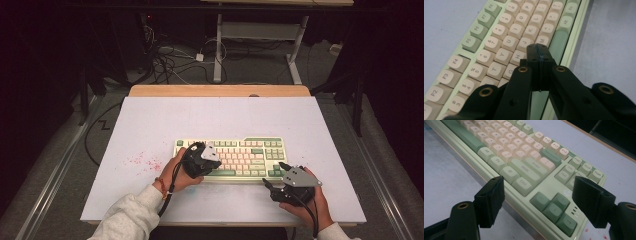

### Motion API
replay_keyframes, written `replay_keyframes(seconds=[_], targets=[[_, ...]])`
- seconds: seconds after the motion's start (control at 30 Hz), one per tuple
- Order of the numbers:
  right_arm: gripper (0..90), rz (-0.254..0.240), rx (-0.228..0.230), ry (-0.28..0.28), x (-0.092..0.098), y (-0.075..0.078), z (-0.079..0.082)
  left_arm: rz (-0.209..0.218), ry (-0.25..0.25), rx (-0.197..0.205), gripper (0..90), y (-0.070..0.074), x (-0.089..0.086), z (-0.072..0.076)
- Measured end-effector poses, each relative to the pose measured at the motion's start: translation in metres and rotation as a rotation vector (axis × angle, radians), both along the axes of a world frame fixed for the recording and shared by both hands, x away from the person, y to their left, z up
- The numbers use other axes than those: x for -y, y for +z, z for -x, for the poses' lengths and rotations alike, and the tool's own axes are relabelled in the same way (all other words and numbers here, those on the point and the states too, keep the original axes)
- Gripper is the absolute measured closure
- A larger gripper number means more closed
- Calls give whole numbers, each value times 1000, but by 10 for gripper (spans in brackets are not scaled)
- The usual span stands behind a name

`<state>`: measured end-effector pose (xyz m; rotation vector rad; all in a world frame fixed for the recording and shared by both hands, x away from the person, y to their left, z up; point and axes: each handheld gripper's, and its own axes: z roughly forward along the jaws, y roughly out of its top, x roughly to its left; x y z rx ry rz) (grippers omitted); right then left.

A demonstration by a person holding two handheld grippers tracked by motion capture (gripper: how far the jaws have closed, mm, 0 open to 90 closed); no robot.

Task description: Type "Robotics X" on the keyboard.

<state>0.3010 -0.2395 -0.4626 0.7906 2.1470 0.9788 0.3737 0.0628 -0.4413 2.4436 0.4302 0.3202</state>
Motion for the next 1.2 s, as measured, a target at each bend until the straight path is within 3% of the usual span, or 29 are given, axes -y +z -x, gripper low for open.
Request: replay_keyframes(seconds=[0.37, 0.6, 0.7, 0.83, 1.2], targets=[[265, 21, -8, 17, -3, -2, 0, -28, 11, 10, 874, -4, 2, -4], [265, 24, -6, 3, -2, -2, -1, -19, 26, 23, 871, -3, 0, -5], [265, 29, -9, 4, -2, -2, -1, -59, 13, 13, 875, -10, 4, -5], [265, 35, -10, 2, -3, -3, 0, -64, 11, 34, 875, -7, 4, -3], [265, 29, -5, -1, -1, -1, -1, -15, 31, 79, 842, 8, -9, 0]])
